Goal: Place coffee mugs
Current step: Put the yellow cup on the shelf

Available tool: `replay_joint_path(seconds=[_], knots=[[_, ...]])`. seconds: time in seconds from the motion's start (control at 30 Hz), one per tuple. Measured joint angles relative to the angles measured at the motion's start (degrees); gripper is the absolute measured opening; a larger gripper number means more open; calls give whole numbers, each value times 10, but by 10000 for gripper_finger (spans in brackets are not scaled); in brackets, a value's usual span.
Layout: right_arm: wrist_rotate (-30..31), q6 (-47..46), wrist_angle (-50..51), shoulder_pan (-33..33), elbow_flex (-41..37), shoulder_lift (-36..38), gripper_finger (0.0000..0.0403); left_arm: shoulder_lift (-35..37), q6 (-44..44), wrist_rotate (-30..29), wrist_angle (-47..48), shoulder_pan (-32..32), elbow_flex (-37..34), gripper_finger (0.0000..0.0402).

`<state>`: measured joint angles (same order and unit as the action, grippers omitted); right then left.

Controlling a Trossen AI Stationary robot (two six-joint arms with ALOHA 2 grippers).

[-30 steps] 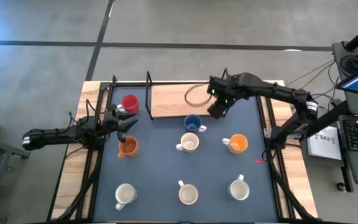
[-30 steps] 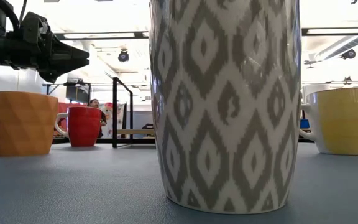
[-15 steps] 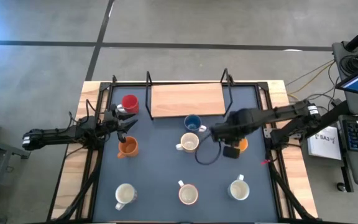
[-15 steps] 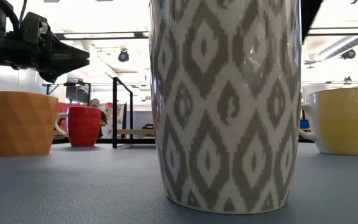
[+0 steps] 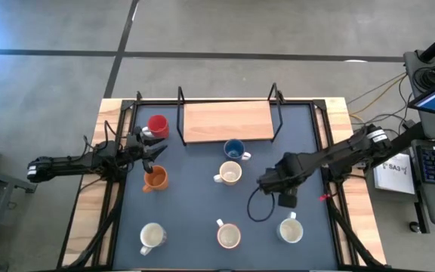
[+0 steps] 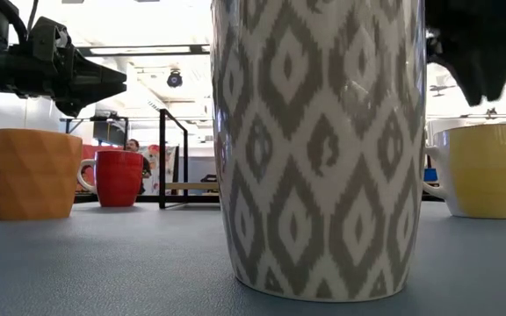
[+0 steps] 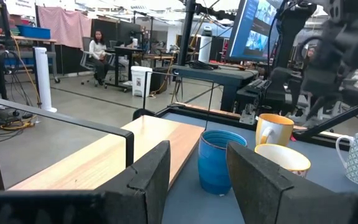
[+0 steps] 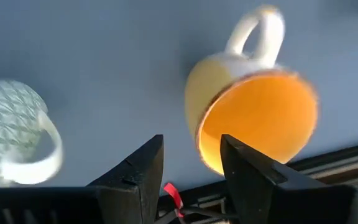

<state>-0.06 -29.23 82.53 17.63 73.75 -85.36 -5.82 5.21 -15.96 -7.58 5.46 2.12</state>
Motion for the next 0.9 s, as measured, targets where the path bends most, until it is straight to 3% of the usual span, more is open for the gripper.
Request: replay_joint_path(seconds=[0.5,0.63,0.8,0.9], knots=[[16,-2,-91,0,-108,2,135,0,0,0,0,0,0,141],[16,-2,-102,0,-120,2,102,0,0,0,0,0,0,141],[13,-4,-107,-4,-116,2,25,0,0,0,0,0,0,141],[16,-9,-109,-10,-108,2,15,0,0,0,0,0,0,141]])
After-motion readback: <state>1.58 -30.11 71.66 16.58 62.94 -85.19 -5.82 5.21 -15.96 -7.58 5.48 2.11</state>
